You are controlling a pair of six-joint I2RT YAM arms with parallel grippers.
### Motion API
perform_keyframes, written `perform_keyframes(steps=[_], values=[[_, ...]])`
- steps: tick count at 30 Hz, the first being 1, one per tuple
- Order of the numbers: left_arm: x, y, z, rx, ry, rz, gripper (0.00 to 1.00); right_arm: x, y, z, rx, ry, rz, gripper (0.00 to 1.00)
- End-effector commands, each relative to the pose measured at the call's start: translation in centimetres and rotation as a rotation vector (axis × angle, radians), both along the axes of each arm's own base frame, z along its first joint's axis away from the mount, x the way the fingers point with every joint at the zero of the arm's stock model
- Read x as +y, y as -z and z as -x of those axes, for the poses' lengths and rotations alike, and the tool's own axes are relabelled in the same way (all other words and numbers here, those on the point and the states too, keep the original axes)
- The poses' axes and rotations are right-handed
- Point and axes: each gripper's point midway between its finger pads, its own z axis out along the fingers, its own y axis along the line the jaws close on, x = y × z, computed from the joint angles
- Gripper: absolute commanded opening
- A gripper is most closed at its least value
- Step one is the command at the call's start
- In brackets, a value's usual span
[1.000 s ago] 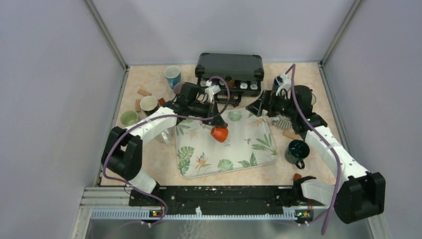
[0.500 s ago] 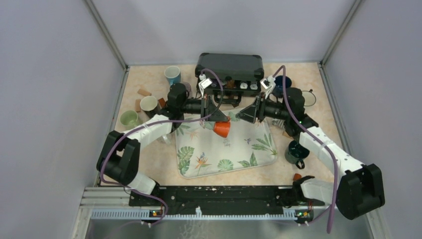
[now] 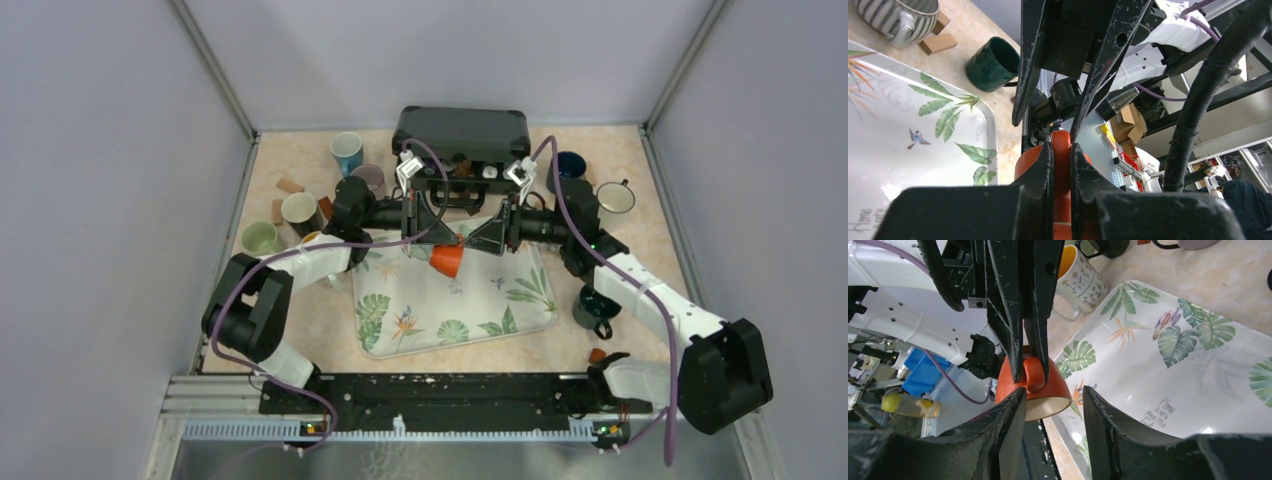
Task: Turn the mug right side up
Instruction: Turn over the cup on the tray, then place the cup at the corner of the board.
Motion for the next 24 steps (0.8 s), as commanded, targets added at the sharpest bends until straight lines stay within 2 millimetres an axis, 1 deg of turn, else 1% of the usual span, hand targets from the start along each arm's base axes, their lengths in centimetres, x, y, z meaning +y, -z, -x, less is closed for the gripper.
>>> perform_keyframes(steps=[1,8,13,15,17,21,24], values=[[0.2,-1.2,0.2,-0.075,0.015,0.047,0.0,1.0,-2.0,0.2,-0.072,-0.038,-0.05,0.45],[0.2,-0.6,0.1,-0.057,0.017,0.037,0.0,2.1,-1.6,0.3,-0.06,-0.058,-0.05,0.36],[0.2,-0.1,0.1,-0.045,0.017,0.029,0.0,2.3,-1.2,0.1,-0.053,-0.052,-0.045,0.29],[0.2,0.3,0.0,-0.038,0.016,0.024,0.0,2.4,-1.0,0.0,-0.05,-0.047,-0.043,0.25],[0.1,0.6,0.0,-0.032,0.019,0.022,0.0,2.4,-0.7,0.0,-0.044,-0.048,-0.043,0.18],[0.1,0.8,0.0,-0.016,0.026,0.025,0.0,2.4,-0.5,-0.1,-0.033,-0.042,-0.046,0.0],[0.0,1.1,-0.1,-0.001,0.027,0.02,0.0,2.3,-0.2,-0.3,-0.022,-0.019,-0.035,0.0]])
